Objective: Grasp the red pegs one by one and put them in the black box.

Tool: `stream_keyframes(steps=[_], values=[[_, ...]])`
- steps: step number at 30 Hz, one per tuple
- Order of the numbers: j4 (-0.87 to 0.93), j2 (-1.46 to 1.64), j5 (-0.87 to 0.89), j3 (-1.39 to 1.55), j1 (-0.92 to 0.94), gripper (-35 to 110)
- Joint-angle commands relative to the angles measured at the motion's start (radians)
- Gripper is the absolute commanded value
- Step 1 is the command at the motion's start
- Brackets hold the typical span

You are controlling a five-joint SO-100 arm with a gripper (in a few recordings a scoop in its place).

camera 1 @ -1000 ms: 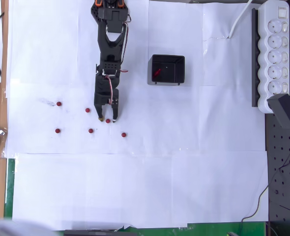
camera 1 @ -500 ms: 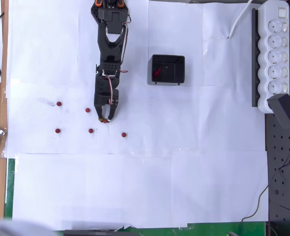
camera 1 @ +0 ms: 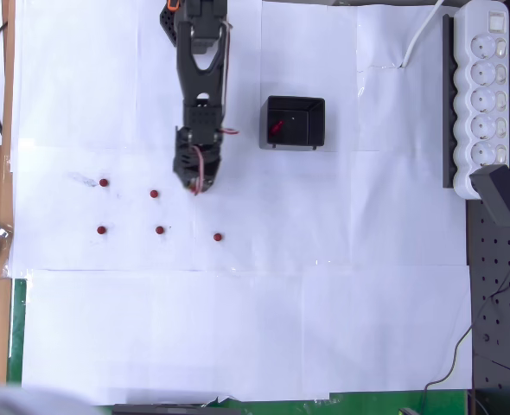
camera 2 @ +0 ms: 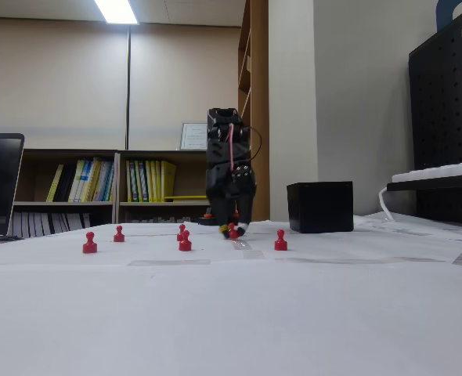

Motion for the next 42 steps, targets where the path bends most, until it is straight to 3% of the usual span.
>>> stream_keyframes(steps=[1,5,8,14,21,24,26,31,39,42], values=[[0.396,-0.160,-0.112,0.270,-0.132,0],[0.706,-0.169,-0.206,0.514,-0.290,0],[0.815,-0.183,-0.270,0.584,-0.417,0],[0.733,-0.184,-0.367,0.489,-0.572,0],[0.555,-0.121,-0.390,0.264,-0.611,1],[0.518,-0.094,-0.402,0.212,-0.611,15],[0.532,-0.092,-0.393,0.216,-0.611,32],[0.641,-0.143,-0.388,0.339,-0.584,38],[0.528,-0.459,-0.291,0.279,-0.333,37],[0.423,-0.488,-0.189,0.109,-0.202,16]])
